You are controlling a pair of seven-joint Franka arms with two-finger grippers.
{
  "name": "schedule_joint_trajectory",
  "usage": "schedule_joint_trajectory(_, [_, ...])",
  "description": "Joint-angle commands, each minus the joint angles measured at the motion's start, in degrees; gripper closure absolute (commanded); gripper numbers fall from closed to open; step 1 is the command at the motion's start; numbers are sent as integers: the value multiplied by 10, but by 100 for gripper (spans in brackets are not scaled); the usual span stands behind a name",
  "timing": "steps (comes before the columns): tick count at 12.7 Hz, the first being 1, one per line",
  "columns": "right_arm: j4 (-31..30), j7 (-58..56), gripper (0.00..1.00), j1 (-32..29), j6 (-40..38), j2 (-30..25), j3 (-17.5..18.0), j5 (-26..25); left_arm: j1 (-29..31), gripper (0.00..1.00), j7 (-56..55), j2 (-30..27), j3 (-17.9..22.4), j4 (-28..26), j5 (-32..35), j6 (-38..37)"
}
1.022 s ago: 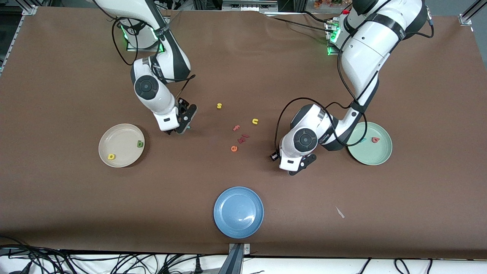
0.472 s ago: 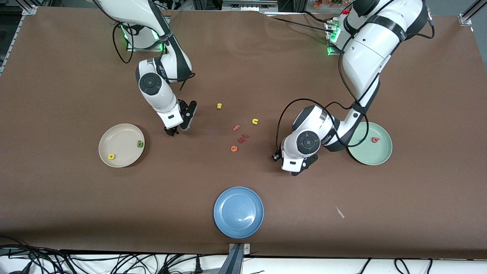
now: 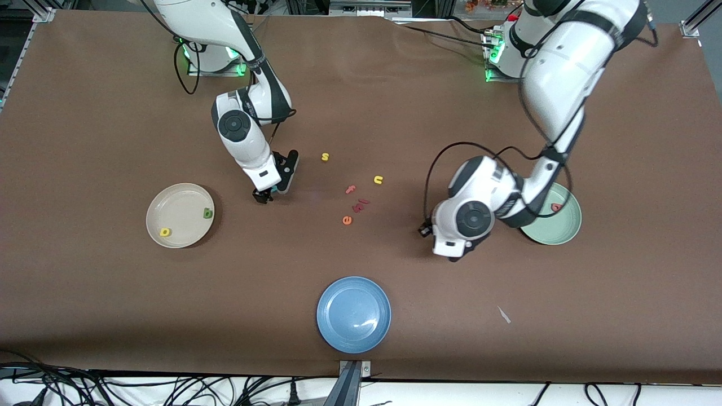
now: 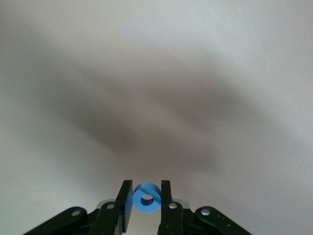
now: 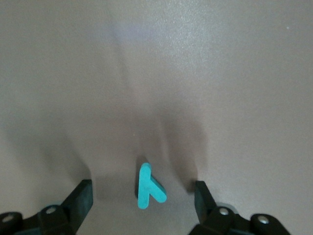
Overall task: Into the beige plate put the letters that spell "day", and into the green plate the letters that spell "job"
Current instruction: 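Grasp the y with the right gripper while the left gripper carries the o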
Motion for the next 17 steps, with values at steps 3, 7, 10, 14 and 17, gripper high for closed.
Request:
schedule_joint_trajectory(3, [9, -30, 34, 0, 8, 7, 0, -2, 158, 94, 154, -109, -17, -37, -26, -161])
schedule_joint_trajectory(7, [9, -30, 72, 0, 9, 10, 0, -2, 254, 94, 261, -106, -16, -108, 23, -97])
schedule_joint_trajectory(10, [9, -30, 100, 0, 8, 10, 0, -2, 259, 94, 247, -93, -13, -195, 27, 33])
schedule_joint_trajectory(14, [37, -48, 100, -6, -70, -28, -29, 1, 244, 92, 218, -62, -13, -206, 41, 74])
schedule_joint_trajectory(17, [73, -53, 100, -6, -191, -59, -97, 5, 253, 90, 223, -62, -15, -220, 84, 73])
